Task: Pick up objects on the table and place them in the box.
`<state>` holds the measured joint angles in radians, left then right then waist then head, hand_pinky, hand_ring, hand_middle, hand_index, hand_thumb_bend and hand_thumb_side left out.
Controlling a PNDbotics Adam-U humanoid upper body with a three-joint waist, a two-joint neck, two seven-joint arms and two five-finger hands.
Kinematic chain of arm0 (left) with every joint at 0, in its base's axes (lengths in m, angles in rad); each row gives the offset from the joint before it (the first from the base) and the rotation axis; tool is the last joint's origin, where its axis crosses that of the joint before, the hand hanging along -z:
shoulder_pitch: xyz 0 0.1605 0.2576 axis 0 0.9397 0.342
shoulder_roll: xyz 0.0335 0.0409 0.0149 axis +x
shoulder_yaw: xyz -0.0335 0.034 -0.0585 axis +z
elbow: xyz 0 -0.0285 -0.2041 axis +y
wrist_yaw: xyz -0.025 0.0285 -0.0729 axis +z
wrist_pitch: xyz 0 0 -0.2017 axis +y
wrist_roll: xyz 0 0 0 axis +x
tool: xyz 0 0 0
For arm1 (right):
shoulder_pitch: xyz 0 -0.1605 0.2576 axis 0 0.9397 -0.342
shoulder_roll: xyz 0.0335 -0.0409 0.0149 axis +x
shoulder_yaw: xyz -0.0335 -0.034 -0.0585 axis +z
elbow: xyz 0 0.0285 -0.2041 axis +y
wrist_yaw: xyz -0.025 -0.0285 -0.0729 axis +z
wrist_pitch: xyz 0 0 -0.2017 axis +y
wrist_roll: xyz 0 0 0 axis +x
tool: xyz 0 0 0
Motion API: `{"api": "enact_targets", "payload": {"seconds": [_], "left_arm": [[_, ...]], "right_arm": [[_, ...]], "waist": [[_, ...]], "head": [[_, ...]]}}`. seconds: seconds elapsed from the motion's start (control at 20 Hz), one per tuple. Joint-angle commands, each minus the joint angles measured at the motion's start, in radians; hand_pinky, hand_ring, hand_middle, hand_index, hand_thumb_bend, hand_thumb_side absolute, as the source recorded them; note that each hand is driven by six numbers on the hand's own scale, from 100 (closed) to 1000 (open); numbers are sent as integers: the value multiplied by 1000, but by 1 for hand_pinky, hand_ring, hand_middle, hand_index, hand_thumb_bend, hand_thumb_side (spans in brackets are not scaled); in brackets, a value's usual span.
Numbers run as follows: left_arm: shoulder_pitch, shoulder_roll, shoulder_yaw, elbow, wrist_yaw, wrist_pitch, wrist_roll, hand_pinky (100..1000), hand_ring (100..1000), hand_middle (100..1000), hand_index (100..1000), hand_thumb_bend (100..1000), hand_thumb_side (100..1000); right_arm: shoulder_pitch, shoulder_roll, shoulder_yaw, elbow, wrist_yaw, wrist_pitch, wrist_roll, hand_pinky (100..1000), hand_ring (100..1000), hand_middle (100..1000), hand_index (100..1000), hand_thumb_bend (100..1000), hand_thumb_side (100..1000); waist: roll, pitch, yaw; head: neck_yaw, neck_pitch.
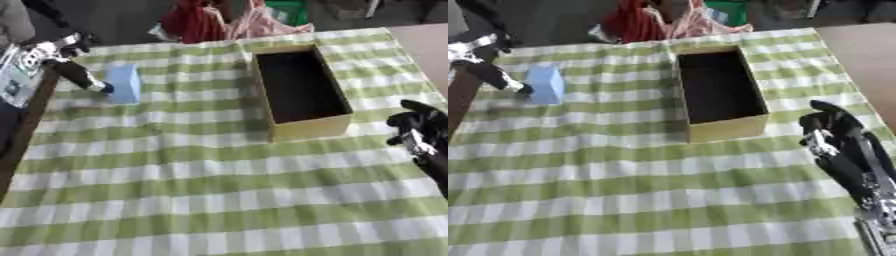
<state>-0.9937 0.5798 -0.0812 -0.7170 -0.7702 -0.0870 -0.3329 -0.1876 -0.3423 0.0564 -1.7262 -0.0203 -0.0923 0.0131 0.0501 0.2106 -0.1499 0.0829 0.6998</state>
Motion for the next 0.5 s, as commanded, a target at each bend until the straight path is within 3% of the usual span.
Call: {"api": "enact_targets", "payload": {"seconds": [0.05, 0.3, 0.5], "left_arm": [[-25, 7, 24, 14, -55, -34, 56, 847, 873, 896, 908, 684, 178], [-23, -19, 58, 24, -148, -85, 127, 844, 864, 865, 903, 657, 170], [-27, -48, 110, 39, -290, -132, 146, 841, 856, 836, 900, 620, 167]], "right_arm": [[-13, -9, -1, -10, -8, -1, 3, 580, 763, 652, 875, 100, 504], [-16, -6, 1, -10, -9, -2, 7, 582, 765, 653, 876, 100, 506], [-16, -3, 1, -9, -10, -3, 11, 583, 764, 654, 876, 100, 509]], "waist": [[-4, -12, -4], [-4, -7, -11], [-4, -4, -15]], "head": [[5, -12], [7, -17], [9, -18]]}}
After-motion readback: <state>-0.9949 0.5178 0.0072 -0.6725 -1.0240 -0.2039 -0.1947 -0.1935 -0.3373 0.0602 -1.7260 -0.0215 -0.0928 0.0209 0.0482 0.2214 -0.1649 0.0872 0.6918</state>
